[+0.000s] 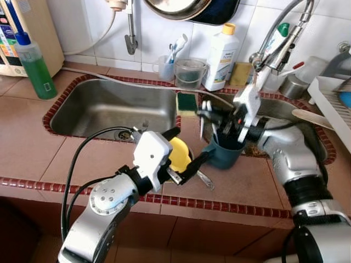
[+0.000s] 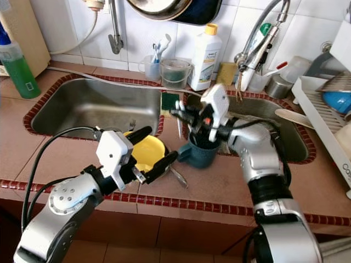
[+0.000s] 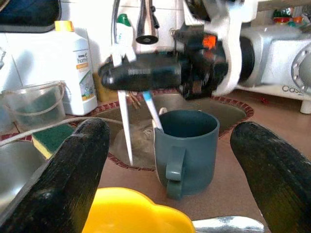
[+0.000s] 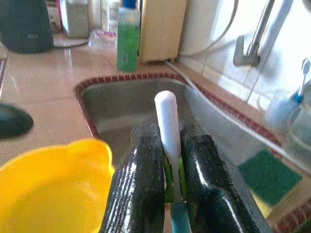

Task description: Kitchen organization

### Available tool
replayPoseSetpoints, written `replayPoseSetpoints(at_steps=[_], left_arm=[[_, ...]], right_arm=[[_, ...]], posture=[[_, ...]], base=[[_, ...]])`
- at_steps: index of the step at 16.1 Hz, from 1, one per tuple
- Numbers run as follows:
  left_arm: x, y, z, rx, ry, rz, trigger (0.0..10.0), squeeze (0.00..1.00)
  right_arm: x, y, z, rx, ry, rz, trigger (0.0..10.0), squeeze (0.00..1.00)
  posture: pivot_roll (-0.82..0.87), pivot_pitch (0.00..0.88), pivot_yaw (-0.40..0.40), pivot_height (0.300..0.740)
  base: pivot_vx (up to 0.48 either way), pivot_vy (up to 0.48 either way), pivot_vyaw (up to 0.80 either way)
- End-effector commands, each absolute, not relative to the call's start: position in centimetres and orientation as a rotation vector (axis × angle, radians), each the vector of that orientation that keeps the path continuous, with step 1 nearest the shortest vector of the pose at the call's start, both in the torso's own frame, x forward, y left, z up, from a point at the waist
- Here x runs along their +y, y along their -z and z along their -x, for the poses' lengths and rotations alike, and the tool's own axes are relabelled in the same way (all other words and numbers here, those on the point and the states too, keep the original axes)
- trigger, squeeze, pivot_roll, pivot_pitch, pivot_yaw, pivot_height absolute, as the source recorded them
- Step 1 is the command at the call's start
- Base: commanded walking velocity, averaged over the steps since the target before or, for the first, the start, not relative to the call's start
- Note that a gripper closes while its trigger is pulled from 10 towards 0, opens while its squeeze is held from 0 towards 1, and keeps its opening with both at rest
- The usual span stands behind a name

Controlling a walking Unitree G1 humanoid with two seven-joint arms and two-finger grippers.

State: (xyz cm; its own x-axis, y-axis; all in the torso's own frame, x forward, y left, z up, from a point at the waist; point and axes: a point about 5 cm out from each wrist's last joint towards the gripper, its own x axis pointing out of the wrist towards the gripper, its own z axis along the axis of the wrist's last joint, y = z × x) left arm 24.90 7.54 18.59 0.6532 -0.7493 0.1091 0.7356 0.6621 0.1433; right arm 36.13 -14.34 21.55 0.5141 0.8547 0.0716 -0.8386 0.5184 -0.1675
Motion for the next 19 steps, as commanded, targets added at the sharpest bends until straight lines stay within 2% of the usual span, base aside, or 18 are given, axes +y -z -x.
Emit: replayPoseSetpoints(at_steps=[1, 11, 19], left_arm=[[7.4, -18.7, -25.0, -0.169, 0.855, -0.095, 10.0, 0.00], [7.4, -18.8, -25.5, -0.179, 0.846, -0.090, 10.0, 0.00], [8.3, -19.2, -26.4, -0.197, 0.804, -0.101, 10.0, 0.00]], right_arm=[[-14.6, -23.2, -36.1, -0.196, -1.030, 0.137, 10.0, 0.00], [-14.5, -25.9, -35.7, -0.242, -1.065, 0.137, 10.0, 0.00], [-14.5, -29.0, -36.7, -0.332, -1.011, 0.024, 10.0, 0.00]], posture=[[-0.07, 0.035, -0.070, 0.740], [-0.08, 0.034, -0.072, 0.740], [-0.07, 0.018, -0.081, 0.740]], base=[[0.000, 0.000, 0.00], [0.000, 0.000, 0.00], [0.000, 0.000, 0.00]])
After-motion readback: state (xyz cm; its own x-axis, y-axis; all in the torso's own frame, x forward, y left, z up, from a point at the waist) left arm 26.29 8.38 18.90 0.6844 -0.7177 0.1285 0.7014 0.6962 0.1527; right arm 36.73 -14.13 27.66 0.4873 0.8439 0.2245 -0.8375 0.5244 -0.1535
